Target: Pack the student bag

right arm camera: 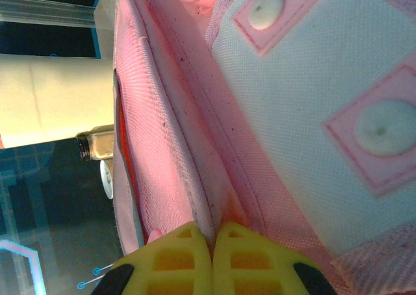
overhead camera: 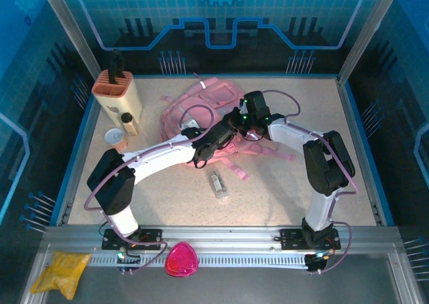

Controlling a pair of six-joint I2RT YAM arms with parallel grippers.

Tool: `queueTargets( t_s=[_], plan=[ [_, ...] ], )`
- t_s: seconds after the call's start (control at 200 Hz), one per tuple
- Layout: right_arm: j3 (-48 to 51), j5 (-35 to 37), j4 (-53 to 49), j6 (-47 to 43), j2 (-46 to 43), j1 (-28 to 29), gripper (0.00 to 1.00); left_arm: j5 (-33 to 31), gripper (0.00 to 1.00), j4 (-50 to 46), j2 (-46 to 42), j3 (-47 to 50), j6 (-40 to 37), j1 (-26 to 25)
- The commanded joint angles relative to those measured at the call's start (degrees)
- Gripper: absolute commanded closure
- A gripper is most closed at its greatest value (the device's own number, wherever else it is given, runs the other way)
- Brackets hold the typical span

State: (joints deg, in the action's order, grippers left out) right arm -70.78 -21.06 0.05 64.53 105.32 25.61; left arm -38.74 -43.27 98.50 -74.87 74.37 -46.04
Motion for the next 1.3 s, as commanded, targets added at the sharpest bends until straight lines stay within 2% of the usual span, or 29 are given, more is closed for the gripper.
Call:
queueTargets(
  t_s=[0.0,0.11,0.225,0.345,0.48,0.59,0.755,0.95,1.146,1.296],
  plan=[
    [-3.3,-0.8,4.6,1.1,-3.5,0.4,1.0,0.5,0.12,0.5,-0.4,-2.6,-3.2,-1.1],
    [-2.7,-1.2,5.8,2.8,-3.2,0.4,1.0,1.6,0.03,1.3,1.6,-5.2,-2.2,-1.7],
    [-3.2,-1.2,5.4,2.8,-3.3,0.6,1.0,0.8,0.03,1.4,4.4,-6.9,-2.8,-1.9],
    [-2.9,-1.0,5.1,2.8,-3.3,0.2,1.0,1.7,0.14,2.5,6.3,-7.8,-6.8,-1.8],
    [-2.8,-1.3,5.0,2.7,-3.0,0.0,1.0,3.4,0.34,5.7,6.5,-6.3,-11.9,-1.0],
    [-3.0,-0.9,4.9,2.4,-2.8,0.3,1.0,4.0,0.51,5.9,6.4,-5.8,-13.1,-0.1],
    [-3.0,-0.7,4.9,2.3,-2.4,0.6,1.0,6.6,0.68,6.4,7.6,-6.8,-16.0,1.5],
    [-3.4,0.1,3.8,1.0,-2.7,0.5,1.0,6.9,0.8,5.6,8.1,-7.8,-16.8,1.8],
    [-2.2,1.5,3.1,-0.8,-3.6,-0.2,1.0,6.4,1.0,5.4,6.0,-5.9,-20.7,2.8],
    [-2.5,2.6,1.3,-2.9,-4.3,-0.9,1.0,7.2,1.0,7.6,2.2,-2.7,-30.0,3.4]
  ],
)
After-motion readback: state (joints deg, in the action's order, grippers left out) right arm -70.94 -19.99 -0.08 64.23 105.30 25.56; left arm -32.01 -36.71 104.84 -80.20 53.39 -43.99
